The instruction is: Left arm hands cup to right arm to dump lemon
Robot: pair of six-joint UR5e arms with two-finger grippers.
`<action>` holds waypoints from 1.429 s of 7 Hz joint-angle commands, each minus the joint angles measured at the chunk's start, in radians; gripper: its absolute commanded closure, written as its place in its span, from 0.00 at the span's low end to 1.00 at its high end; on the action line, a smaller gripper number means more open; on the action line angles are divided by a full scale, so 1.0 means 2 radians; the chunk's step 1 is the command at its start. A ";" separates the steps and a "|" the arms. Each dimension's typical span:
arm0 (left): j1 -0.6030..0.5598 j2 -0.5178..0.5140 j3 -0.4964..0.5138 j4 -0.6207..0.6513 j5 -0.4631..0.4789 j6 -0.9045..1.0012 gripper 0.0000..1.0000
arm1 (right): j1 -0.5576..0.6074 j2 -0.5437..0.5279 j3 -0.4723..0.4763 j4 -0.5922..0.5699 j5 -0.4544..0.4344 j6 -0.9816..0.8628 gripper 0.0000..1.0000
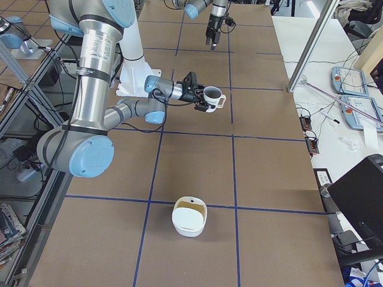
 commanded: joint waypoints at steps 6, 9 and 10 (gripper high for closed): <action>-0.001 0.008 -0.004 -0.001 0.005 -0.002 0.02 | 0.025 -0.115 -0.330 0.531 0.027 0.098 0.98; -0.001 0.008 -0.007 0.000 0.005 -0.004 0.02 | 0.057 -0.114 -0.372 0.632 0.058 0.279 0.97; -0.001 0.010 -0.007 0.000 0.005 -0.004 0.02 | 0.076 -0.105 -0.378 0.639 0.072 0.343 0.97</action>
